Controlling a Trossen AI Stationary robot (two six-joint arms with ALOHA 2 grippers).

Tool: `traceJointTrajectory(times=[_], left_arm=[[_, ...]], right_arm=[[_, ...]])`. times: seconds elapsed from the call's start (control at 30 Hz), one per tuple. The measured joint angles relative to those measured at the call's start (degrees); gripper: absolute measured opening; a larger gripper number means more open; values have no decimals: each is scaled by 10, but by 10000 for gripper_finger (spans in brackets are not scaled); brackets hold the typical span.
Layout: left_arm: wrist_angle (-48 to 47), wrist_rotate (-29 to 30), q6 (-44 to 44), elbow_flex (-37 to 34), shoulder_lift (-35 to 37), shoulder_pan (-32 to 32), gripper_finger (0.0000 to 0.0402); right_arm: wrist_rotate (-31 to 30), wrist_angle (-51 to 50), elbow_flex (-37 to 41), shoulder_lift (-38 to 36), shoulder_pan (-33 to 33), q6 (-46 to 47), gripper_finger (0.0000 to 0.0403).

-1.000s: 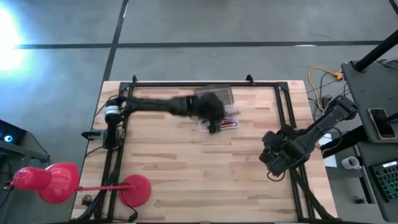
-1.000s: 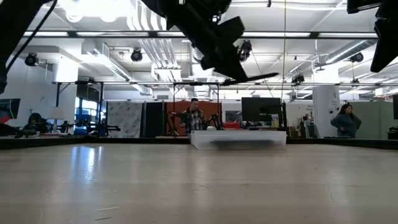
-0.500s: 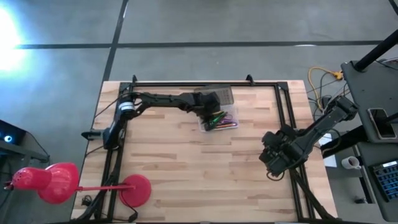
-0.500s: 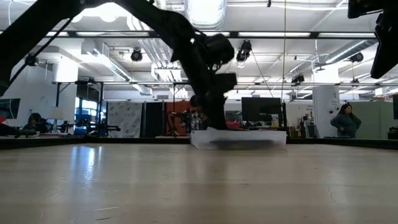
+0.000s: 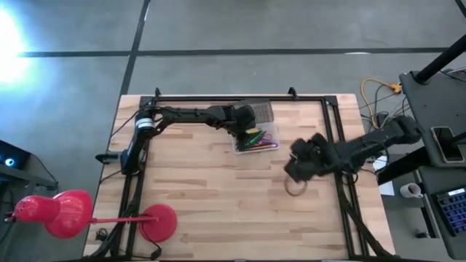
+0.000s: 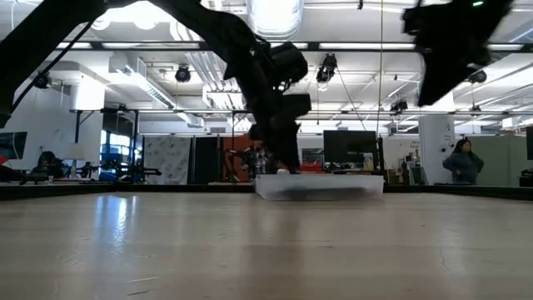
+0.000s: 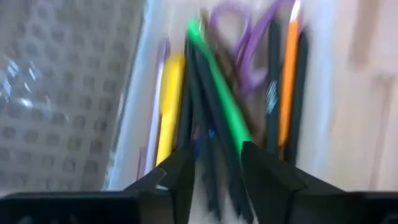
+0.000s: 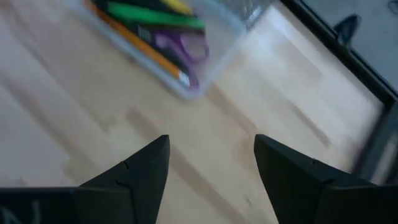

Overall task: Pick & place school supplies into a supply box
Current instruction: Close the gray supply box

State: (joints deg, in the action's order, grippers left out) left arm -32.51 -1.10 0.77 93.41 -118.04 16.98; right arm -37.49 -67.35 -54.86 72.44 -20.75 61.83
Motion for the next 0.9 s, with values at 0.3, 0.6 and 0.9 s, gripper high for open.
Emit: traceJointTrajectory(times=[0.3,0.6,0.9], left_arm=[[25,52,-88,-12,84,68,147],[94,-42,-125,-87,64,144,147],[199,-54,-127,-185,57,135,147]], right_arm=[[95,215,5,-3,235,-143,226],[218,401,51,79,324,-121,226],[246,411,8,219,324,-110,226]])
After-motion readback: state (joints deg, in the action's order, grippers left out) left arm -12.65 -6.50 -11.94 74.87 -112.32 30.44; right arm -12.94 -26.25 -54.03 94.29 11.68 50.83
